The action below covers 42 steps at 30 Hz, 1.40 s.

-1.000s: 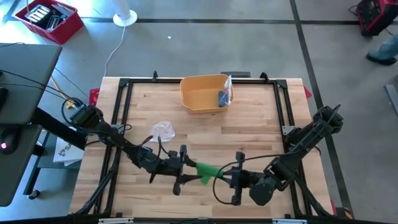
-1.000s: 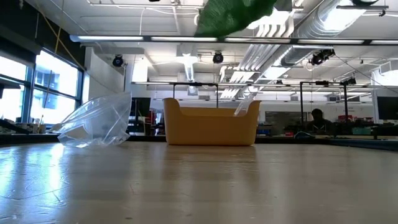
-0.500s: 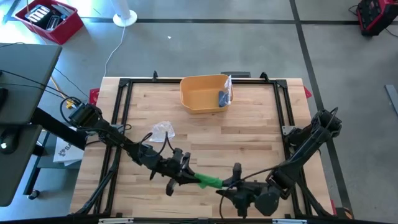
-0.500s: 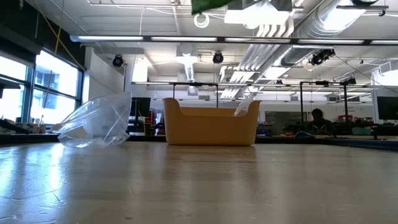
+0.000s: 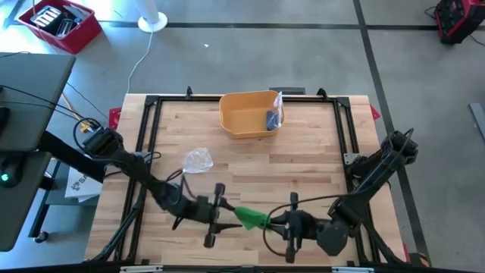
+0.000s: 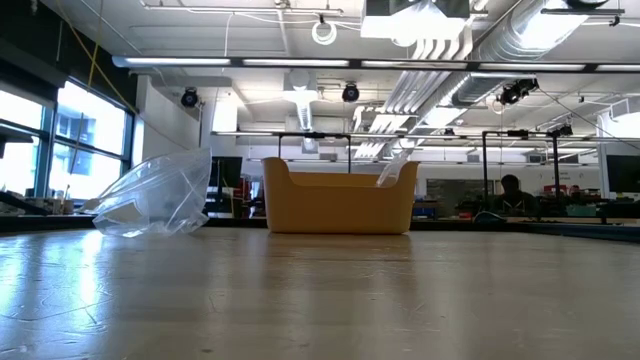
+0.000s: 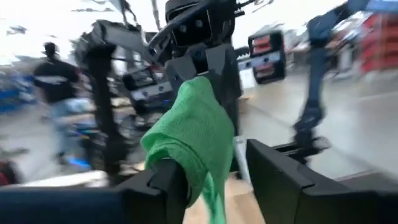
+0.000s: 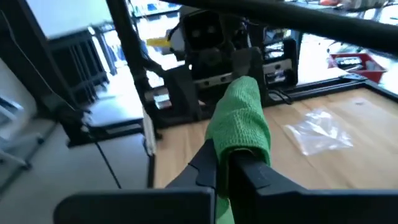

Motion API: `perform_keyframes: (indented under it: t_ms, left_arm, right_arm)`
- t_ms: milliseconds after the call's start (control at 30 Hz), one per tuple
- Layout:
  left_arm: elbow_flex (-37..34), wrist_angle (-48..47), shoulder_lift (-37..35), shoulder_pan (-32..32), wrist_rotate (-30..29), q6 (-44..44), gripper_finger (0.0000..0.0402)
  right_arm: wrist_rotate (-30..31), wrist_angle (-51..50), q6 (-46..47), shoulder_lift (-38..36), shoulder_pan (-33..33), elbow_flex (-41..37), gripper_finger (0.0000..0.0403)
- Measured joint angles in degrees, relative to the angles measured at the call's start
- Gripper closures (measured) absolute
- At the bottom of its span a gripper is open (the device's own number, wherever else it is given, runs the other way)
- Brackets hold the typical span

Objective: Roll bandage
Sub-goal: Roll the green bandage

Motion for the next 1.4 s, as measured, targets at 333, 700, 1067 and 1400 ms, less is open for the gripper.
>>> perform_keyframes:
  t_ms: [333,700,1067,1400]
  left_arm:
    - [3.81,-5.43,-0.85,-2.78,-1.74,-6.96,0.0387]
    - [3.73,-9.93,-2.97,0.88,10.46,-34.69,0.0361]
    - [3.86,-6.01,-1.83,-2.12,3.57,-7.15,0.0275]
    - [3.76,-6.92,-2.03,-3.64,0.12,-17.83,0.0387]
  right_arm:
    - [-8.62,4.25,-26.39,-0.06,0.13,0.02,0.0275]
    - [-0.33,7.27,-50.96,3.15,1.22,0.07,0.0382]
    - [-1.87,8.85,0.69,0.00,0.84,-0.04,0.0395]
    - [-11.26,7.89,-21.25,0.63,0.72,0.06,0.0272]
